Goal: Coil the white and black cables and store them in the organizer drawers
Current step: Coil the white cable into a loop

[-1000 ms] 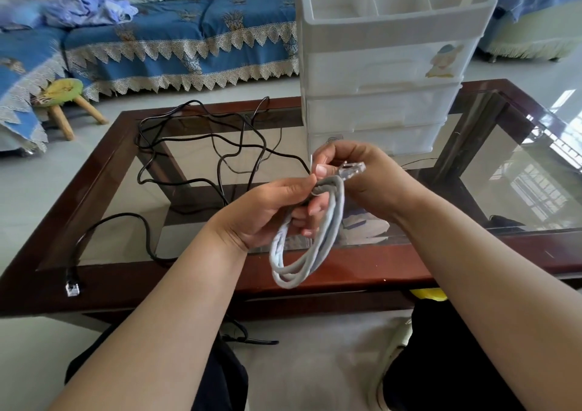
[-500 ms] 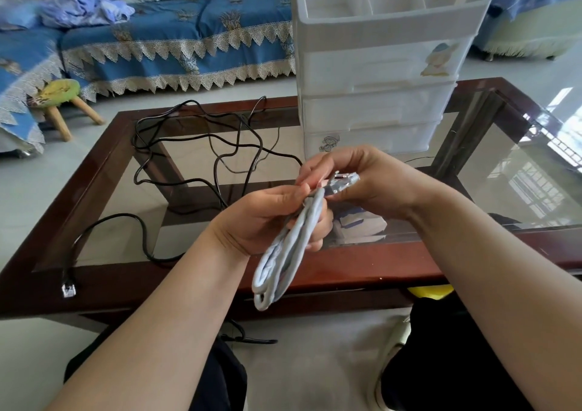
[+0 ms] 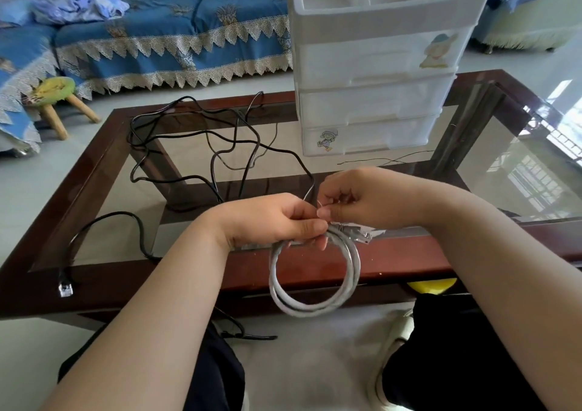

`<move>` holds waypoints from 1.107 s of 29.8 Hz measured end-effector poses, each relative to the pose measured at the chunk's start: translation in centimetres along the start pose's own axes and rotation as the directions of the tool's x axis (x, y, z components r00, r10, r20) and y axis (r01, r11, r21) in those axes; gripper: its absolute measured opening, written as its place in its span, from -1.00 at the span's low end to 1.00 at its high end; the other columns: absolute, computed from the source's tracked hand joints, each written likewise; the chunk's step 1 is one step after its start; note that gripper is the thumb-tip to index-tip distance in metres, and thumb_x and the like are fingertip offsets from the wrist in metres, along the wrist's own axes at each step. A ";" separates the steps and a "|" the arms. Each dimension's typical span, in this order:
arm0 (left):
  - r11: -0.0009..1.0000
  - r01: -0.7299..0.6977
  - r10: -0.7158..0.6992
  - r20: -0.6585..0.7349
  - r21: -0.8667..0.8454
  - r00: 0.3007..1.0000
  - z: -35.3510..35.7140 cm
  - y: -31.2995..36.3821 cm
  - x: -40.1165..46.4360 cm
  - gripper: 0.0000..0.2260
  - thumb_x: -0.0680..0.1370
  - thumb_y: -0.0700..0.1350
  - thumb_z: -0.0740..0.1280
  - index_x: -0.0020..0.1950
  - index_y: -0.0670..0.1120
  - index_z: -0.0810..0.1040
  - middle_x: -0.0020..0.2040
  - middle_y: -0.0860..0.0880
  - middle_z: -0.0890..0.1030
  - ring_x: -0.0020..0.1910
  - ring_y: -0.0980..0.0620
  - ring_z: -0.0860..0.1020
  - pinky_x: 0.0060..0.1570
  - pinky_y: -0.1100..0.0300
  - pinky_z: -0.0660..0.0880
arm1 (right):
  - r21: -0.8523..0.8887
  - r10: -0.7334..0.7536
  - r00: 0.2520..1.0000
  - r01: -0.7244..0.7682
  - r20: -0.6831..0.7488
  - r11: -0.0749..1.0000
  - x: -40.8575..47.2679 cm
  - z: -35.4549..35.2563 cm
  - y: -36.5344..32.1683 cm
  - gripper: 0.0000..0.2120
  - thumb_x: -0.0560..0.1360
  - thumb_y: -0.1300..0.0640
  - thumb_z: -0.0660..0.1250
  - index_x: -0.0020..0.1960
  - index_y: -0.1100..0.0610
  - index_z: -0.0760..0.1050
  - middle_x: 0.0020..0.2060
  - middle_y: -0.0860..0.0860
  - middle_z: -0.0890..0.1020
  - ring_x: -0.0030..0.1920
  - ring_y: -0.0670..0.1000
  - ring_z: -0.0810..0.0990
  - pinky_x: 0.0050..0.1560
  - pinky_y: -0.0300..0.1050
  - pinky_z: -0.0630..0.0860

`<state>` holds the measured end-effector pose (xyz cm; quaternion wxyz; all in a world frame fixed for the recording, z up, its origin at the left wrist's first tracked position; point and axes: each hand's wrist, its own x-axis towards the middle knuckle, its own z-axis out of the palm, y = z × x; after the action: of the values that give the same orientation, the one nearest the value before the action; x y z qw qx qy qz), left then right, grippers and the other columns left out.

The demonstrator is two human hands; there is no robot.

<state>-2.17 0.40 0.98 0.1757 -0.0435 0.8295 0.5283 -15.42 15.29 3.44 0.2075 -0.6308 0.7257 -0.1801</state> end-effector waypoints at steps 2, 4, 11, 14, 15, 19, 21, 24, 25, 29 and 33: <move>0.988 0.045 -0.027 -0.121 0.151 0.992 0.5 -0.2 0.4 -0.78 0.55 0.09 0.31 -0.07 -0.02 0.65 -0.10 -0.01 0.67 -0.03 0.02 0.60 0.13 0.09 0.48 | -0.128 0.020 0.999 -0.024 -0.029 0.991 0.6 0.7 0.1 -0.78 0.53 -0.01 0.24 -0.18 0.10 0.49 -0.28 -0.03 0.54 -0.25 -0.01 0.49 -0.15 -0.06 0.47; 0.959 0.102 -0.031 -0.260 0.264 0.965 1.3 -0.2 1.1 -0.85 0.56 0.07 0.32 -0.04 0.05 0.63 -0.08 0.05 0.67 -0.01 0.06 0.60 0.10 0.07 0.48 | -0.255 0.037 0.997 -0.054 -0.069 0.965 1.1 1.1 -0.1 -0.77 0.55 0.00 0.18 -0.13 0.10 0.51 -0.22 -0.05 0.53 -0.16 0.03 0.50 -0.08 0.02 0.47; 0.858 0.275 0.107 -0.674 0.435 0.731 2.7 0.7 1.7 -0.79 0.50 0.08 0.38 0.04 -0.01 0.59 -0.03 -0.03 0.64 0.02 -0.06 0.57 -0.05 0.07 0.48 | -0.420 0.044 0.955 -0.171 -0.295 0.891 2.2 1.4 -0.3 -0.77 0.54 0.03 0.12 -0.26 0.07 0.36 -0.19 0.04 0.56 -0.09 0.16 0.52 -0.14 -0.02 0.42; 0.723 0.258 0.447 -0.718 0.642 0.534 2.9 0.7 1.7 -0.80 0.41 -0.05 0.50 -0.06 -0.13 0.64 -0.22 -0.09 0.61 -0.16 -0.14 0.54 -0.26 0.11 0.39 | -0.030 0.354 0.861 -0.391 -0.366 0.920 3.0 1.6 -0.3 -0.68 0.48 0.06 0.20 -0.41 0.13 0.30 -0.45 0.04 0.43 -0.35 0.13 0.42 -0.39 -0.13 0.27; 0.660 0.283 0.522 -0.696 0.696 0.493 2.9 0.7 1.7 -0.82 0.37 -0.09 0.54 -0.14 -0.14 0.64 -0.29 -0.07 0.60 -0.23 -0.14 0.52 -0.31 0.13 0.35 | 0.140 0.452 0.823 -0.431 -0.344 0.891 3.3 1.8 -0.3 -0.67 0.46 0.08 0.22 -0.44 0.15 0.28 -0.49 0.04 0.39 -0.40 0.10 0.38 -0.40 -0.16 0.24; 0.587 0.326 0.576 -0.665 0.741 0.475 2.5 0.2 1.9 -0.82 0.40 -0.01 0.51 -0.22 -0.12 0.64 -0.38 0.00 0.56 -0.27 -0.08 0.43 -0.30 0.13 0.29 | 0.532 0.550 0.807 -0.376 -0.214 0.759 3.4 2.1 -0.3 -0.67 0.49 0.06 0.26 -0.40 0.18 0.47 -0.53 0.05 0.39 -0.45 0.04 0.36 -0.38 -0.16 0.32; 0.787 0.225 0.412 -0.761 0.574 0.500 2.1 0.6 1.4 -0.80 0.43 0.09 0.47 -0.15 -0.04 0.67 -0.35 0.08 0.46 -0.23 -0.04 0.44 -0.26 0.15 0.34 | 0.558 0.489 0.844 -0.303 -0.220 0.773 2.9 1.4 -0.2 -0.57 0.58 -0.04 0.19 -0.36 0.16 0.55 -0.54 0.02 0.48 -0.48 0.00 0.41 -0.42 -0.23 0.39; 0.947 0.132 0.146 -0.755 0.294 0.640 0.9 0.4 0.8 -0.86 0.42 0.13 0.46 -0.15 0.09 0.64 -0.29 0.13 0.54 -0.23 0.15 0.52 -0.26 0.25 0.37 | 0.534 0.347 0.886 -0.141 -0.307 0.834 2.1 0.1 0.5 -0.68 0.63 0.04 0.13 -0.16 0.07 0.58 -0.41 -0.07 0.57 -0.45 -0.11 0.47 -0.35 -0.28 0.45; 0.964 0.105 0.112 -0.734 0.244 0.670 0.6 0.5 0.5 -0.88 0.42 0.12 0.46 -0.17 0.10 0.63 -0.31 0.15 0.58 -0.28 0.24 0.52 -0.28 0.29 0.39 | 0.478 0.280 0.903 -0.099 -0.325 0.873 1.8 -0.2 0.7 -0.78 0.61 0.11 0.18 -0.10 0.01 0.58 -0.37 -0.10 0.57 -0.44 -0.16 0.47 -0.33 -0.31 0.44; 0.974 0.093 0.062 -0.642 0.204 0.764 0.0 0.5 0.3 -0.89 0.40 0.08 0.50 -0.19 0.10 0.64 -0.33 0.16 0.61 -0.33 0.28 0.51 -0.23 0.26 0.45 | 0.256 0.074 0.961 -0.002 -0.268 0.967 1.5 -0.1 1.4 -0.89 0.44 0.14 0.43 -0.07 -0.04 0.63 -0.24 -0.13 0.54 -0.32 -0.19 0.49 -0.26 -0.43 0.38; 0.947 0.135 0.053 -0.556 0.291 0.830 0.2 0.8 0.4 -0.86 0.38 0.12 0.50 -0.24 0.12 0.59 -0.38 0.18 0.53 -0.37 0.28 0.48 -0.33 0.31 0.33 | 0.106 0.041 0.965 -0.014 -0.259 0.994 1.8 0.3 1.4 -0.94 0.42 0.04 0.45 -0.16 0.00 0.59 -0.22 -0.13 0.49 -0.24 -0.16 0.48 -0.18 -0.29 0.38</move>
<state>-2.69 1.01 1.48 -0.0572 -0.1845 0.9174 0.3479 -16.62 13.67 2.33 0.1449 -0.5800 0.7450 -0.2961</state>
